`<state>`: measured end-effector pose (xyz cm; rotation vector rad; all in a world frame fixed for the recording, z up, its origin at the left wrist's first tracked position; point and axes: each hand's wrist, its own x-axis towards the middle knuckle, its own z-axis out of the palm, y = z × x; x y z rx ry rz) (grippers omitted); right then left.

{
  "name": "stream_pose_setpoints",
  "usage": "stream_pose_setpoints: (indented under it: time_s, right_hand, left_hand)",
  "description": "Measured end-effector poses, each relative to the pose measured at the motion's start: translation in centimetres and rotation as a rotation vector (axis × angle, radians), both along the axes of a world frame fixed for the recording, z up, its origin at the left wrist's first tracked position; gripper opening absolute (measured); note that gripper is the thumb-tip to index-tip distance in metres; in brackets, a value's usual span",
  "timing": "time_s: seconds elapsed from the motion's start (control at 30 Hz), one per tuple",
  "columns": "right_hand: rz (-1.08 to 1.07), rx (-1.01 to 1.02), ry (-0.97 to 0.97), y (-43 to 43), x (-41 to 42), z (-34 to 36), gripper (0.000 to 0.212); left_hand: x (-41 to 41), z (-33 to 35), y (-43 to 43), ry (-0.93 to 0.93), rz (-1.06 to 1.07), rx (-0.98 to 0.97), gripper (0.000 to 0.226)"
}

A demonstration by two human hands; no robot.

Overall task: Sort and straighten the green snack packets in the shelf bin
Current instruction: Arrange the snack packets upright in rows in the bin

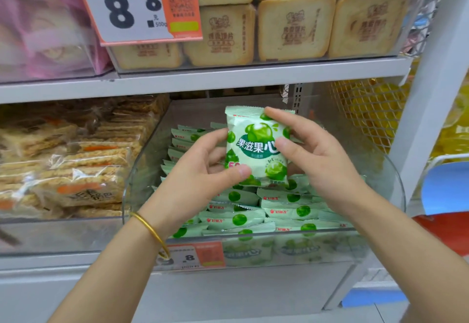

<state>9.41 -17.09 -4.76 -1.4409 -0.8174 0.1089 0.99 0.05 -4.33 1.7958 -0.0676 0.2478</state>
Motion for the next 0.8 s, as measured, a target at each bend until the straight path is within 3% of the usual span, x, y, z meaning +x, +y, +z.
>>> stream_pose_setpoints:
  time_s: [0.13, 0.57, 0.63, 0.73, 0.8]
  right_hand:
    - [-0.026, 0.037, 0.097, 0.05, -0.10, -0.09, 0.034]
    - [-0.050, 0.043, 0.087, -0.25, -0.10, -0.23, 0.034]
    - [-0.067, 0.053, 0.111, -0.26, -0.04, -0.25, 0.032]
    - [-0.104, 0.085, 0.168, -0.22, 0.09, -0.23, 0.028]
    - [-0.117, 0.114, 0.214, -0.20, 0.22, -0.22, 0.025]
  left_hand:
    - [-0.03, -0.31, -0.03, 0.008, -0.022, 0.007, 0.061]
    - [0.07, -0.25, -0.59, 0.000, 0.034, -0.005, 0.068]
    - [0.05, -0.36, -0.82, -0.072, 0.151, 0.128, 0.065]
    - [0.10, -0.50, -0.81, -0.336, 0.344, 0.599, 0.049]
    - [0.14, -0.57, -0.60, -0.427, 0.344, 0.791, 0.046]
